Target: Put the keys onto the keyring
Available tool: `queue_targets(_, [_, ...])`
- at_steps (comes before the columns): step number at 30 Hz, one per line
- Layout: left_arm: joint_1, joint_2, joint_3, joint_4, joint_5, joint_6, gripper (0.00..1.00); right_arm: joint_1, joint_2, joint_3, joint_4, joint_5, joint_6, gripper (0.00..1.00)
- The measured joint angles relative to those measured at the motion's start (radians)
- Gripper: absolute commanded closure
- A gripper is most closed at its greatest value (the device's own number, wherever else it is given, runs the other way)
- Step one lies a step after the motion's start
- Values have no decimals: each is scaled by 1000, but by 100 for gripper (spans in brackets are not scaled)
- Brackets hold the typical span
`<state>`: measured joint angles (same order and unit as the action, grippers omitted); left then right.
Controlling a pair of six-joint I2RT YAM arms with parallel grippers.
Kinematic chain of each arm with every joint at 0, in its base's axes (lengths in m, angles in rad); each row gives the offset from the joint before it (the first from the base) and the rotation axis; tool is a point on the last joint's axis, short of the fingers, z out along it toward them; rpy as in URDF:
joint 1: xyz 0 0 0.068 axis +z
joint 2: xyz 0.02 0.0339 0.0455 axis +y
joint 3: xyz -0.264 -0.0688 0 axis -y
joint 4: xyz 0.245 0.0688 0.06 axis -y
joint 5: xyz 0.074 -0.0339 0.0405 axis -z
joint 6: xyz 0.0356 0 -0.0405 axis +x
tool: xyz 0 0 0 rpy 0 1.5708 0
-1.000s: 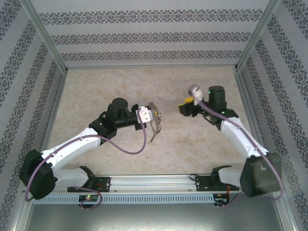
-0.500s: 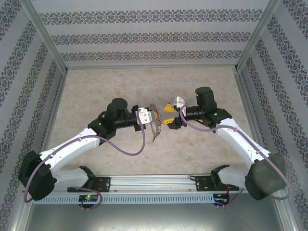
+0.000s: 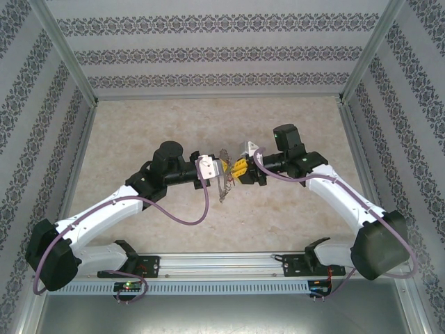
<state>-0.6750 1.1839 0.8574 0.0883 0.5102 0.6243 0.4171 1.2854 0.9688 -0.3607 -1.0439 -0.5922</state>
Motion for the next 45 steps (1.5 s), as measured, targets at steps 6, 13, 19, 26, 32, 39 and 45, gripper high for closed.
queue_targets(6, [3,0,0,-8,-14,-11,100,0,-18,0,-25,31,-44,90])
queue_targets(13, [3,0,0,-7,-13,-31,100,3,-45,0,-29,59,-67,92])
queue_targets(19, [3,0,0,-6,-10,-44,100,6,-71,-2,-32,61,-81,79])
queue_targets(26, [8,0,0,-6,9,-53,100,7,-74,-3,-43,24,-68,67])
queue_targets(32, [8,0,0,-6,32,-53,100,11,-54,0,-55,6,-42,63])
queue_targets(39, [8,-1,0,-11,44,-48,100,13,-15,24,-77,2,-19,61])
queue_targets(45, [8,-2,0,-37,43,-21,100,13,-8,50,-93,-6,-14,69])
